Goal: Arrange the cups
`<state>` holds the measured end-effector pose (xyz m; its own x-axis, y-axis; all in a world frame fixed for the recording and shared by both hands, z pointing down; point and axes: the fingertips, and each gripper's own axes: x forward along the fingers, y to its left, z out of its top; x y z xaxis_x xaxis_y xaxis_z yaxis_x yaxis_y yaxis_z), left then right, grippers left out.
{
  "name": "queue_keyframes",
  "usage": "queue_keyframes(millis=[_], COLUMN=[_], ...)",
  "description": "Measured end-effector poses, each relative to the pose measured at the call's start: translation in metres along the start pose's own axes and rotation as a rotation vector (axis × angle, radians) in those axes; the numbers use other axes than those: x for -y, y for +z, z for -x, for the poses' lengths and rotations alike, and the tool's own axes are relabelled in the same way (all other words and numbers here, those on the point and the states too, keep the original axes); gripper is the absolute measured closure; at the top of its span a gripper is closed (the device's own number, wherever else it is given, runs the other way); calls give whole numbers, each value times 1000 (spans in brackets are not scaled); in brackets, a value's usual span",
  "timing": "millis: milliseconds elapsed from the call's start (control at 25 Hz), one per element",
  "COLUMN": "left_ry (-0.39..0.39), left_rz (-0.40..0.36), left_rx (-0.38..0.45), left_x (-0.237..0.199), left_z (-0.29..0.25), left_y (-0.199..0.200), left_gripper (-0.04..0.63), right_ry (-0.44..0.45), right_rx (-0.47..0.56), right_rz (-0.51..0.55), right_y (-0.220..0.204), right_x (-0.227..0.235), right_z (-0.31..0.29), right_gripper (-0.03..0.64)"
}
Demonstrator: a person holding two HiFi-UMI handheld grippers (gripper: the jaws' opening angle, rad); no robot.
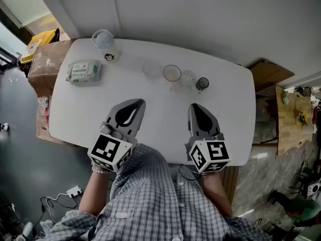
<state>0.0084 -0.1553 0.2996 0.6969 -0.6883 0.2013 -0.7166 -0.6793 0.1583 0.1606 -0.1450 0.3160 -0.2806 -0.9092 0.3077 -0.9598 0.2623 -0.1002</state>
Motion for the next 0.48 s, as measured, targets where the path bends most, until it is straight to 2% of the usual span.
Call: queue_keyframes(millis=[480], left_ry=[2], left_rz=[2], left_rx=[3], left_x=[0], left_z=[1], left_y=[-1], left_gripper=[580], right_ry=[5], right_rx=[-19], right_rz=[9], right_y=[-5], right_x=[-2], right_z=[1], right_gripper=[589])
